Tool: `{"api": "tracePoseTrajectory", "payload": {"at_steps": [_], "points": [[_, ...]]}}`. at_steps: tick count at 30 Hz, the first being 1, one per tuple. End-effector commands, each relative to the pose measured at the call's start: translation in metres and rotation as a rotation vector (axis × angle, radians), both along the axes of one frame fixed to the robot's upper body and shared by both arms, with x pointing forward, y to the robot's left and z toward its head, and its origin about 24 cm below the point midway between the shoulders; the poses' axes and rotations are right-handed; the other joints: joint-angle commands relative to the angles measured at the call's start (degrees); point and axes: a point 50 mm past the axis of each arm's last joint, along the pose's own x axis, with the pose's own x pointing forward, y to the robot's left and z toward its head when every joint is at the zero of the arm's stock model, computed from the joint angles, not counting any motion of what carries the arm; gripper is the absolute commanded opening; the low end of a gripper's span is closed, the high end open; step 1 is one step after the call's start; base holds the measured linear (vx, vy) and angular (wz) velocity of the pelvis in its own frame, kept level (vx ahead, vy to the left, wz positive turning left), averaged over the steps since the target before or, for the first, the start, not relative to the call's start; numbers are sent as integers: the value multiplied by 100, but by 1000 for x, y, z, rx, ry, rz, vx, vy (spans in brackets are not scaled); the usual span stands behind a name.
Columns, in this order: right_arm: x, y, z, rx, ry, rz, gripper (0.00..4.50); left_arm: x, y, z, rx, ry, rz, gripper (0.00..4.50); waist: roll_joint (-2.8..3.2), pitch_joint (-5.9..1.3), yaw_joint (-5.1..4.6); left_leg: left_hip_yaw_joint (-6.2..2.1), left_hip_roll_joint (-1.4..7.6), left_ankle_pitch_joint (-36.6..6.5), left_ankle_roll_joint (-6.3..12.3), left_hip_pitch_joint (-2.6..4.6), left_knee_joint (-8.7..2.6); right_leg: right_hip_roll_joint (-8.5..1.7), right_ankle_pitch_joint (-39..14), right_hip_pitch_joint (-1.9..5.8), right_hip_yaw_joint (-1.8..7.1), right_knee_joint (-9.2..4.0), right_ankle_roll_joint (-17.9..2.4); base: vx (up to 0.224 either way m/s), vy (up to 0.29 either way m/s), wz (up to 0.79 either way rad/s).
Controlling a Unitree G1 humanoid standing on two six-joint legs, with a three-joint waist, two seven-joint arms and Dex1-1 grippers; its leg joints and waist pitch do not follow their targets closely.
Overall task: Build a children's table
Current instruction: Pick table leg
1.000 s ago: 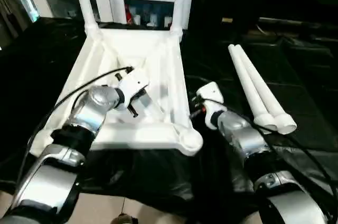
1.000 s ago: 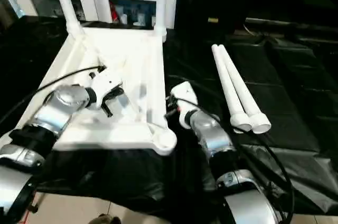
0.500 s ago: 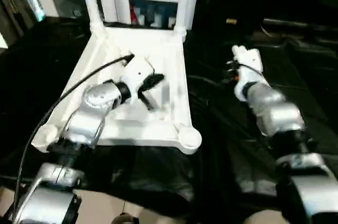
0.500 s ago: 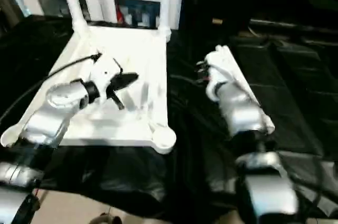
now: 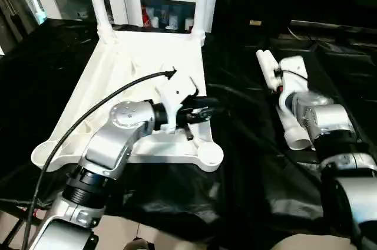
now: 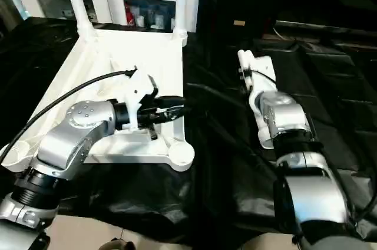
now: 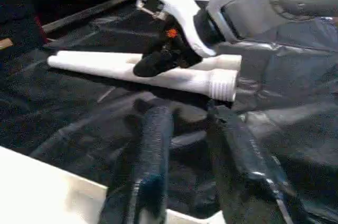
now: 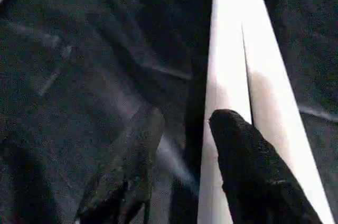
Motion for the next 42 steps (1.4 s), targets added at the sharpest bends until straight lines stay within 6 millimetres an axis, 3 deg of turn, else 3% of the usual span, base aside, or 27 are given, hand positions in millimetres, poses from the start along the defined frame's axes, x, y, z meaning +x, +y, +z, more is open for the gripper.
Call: {"api": "tracePoseTrajectory", "payload": {"at_steps": [1, 9, 13, 16, 17, 19, 20, 25, 26, 33, 42], "points": [[1, -10, 5, -21, -1, -40, 229, -5, -3, 1, 6, 7, -23, 177, -59, -469, 3, -67, 169, -1068, -19, 114, -292, -381, -1230, 302, 250, -392, -1031, 0, 0, 0], [2, -19, 5, -40, 12, -76, 295, -9, -2, -3, 24, 28, -26, 248, -64, -469, -8, -65, 166, -1130, -33, 117, -281, -376, -1337, 289, 244, -399, -992, 0, 0, 0], [-3, -24, -6, -9, 93, -96, 330, -11, -3, -5, 40, 30, -28, 284, -64, -467, -21, -67, 160, -1195, -39, 110, -273, -372, -1436, 289, 240, -404, -976, 0, 0, 0], [-6, -26, -11, 24, 127, -102, 333, -11, -4, -5, 45, 30, -28, 309, -66, -475, -19, -68, 159, -1160, -21, 105, -267, -373, -1385, 296, 240, -398, -975, 0, 0, 0], [-9, -27, -15, 50, 159, -103, 333, -11, -4, -6, 51, 27, -27, 318, -99, -470, -26, -64, 160, -1157, -7, 98, -269, -366, -1388, 294, 237, -402, -977, 0, 0, 0], [-11, -27, -18, 72, 194, -101, 333, -12, -4, -6, 51, 26, -25, 339, -84, -474, -23, -66, 161, -1113, 29, 93, -263, -369, -1327, 301, 236, -387, -1015, 0, 0, 0], [-12, -28, -19, 70, 202, -104, 333, -12, -4, -6, 51, 27, -24, 347, -111, -472, -15, -67, 165, -1100, 40, 90, -262, -379, -1363, 302, 234, -384, -1019, 0, 0, 0], [-14, -28, -22, 143, 239, -116, 333, -12, -2, -7, 60, 26, -15, 388, -106, -458, -26, -66, 168, -1217, 0, 106, -257, -381, -1614, 277, 229, -410, -980, 0, 0, 0], [-14, -28, -22, 145, 239, -116, 306, -12, -2, -7, 60, 26, -15, 401, -106, -458, -22, -69, 169, -1231, -10, 102, -256, -386, -1644, 278, 231, -411, -962, 0, 0, 0], [-17, -23, -25, 226, 290, -87, 249, -11, -2, -6, 62, 21, -10, 448, -131, -459, -20, -70, 175, -1198, 9, 93, -250, -391, -1654, 274, 227, -403, -980, 0, 0, 0], [-23, -23, -36, 246, 332, -92, 188, -10, -1, -6, 63, 19, -1, 450, -170, -456, -3, -73, 179, -1198, -26, 96, -257, -402, -1736, 265, 224, -405, -950, 0, 0, 0]]}}
